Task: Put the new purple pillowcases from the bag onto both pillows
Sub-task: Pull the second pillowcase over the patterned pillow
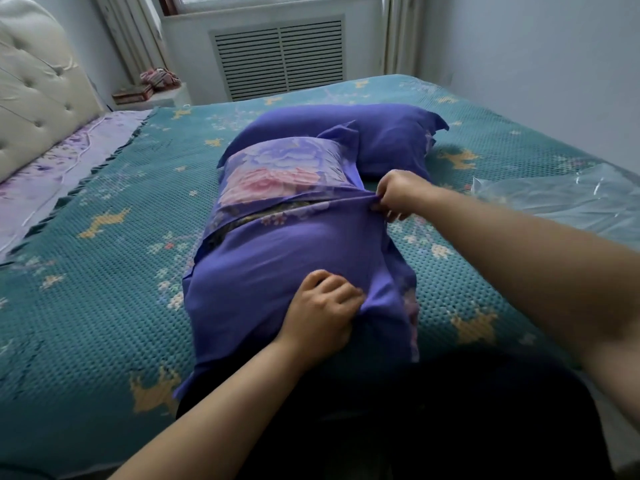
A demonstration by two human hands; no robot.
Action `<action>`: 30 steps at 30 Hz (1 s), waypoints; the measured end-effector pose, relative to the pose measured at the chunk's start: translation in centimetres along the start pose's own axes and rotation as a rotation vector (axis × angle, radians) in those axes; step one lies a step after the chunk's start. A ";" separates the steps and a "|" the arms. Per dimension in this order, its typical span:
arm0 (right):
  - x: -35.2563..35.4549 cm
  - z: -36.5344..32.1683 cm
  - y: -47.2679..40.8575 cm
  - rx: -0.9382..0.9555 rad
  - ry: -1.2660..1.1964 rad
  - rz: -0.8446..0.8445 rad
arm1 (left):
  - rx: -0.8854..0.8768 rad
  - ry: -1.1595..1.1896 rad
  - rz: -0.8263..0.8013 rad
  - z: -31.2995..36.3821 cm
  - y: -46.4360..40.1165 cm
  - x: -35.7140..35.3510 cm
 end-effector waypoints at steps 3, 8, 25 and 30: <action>-1.0 -0.1 0.2 -0.001 -0.090 0.315 | 0.066 0.045 -0.080 -0.6 -1.7 0.3; -3.2 -0.7 1.6 -0.068 -0.823 0.074 | 0.353 -0.008 0.053 -4.1 -0.6 3.5; -6.0 -5.4 6.0 0.254 -0.601 -0.076 | 1.474 0.569 0.088 -18.2 9.7 1.9; 2.6 -5.1 4.2 0.435 -0.377 0.304 | 1.318 0.816 0.101 -14.4 8.1 -0.9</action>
Point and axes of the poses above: each hand's wrist, its own y-axis away from the middle knuckle, its own x-axis out of the back of the hand, z = x × y, the point moved 7 cm from there along -y, towards the middle knuckle, and after that the axes turned 5 degrees about x, right-handed, at the moved point
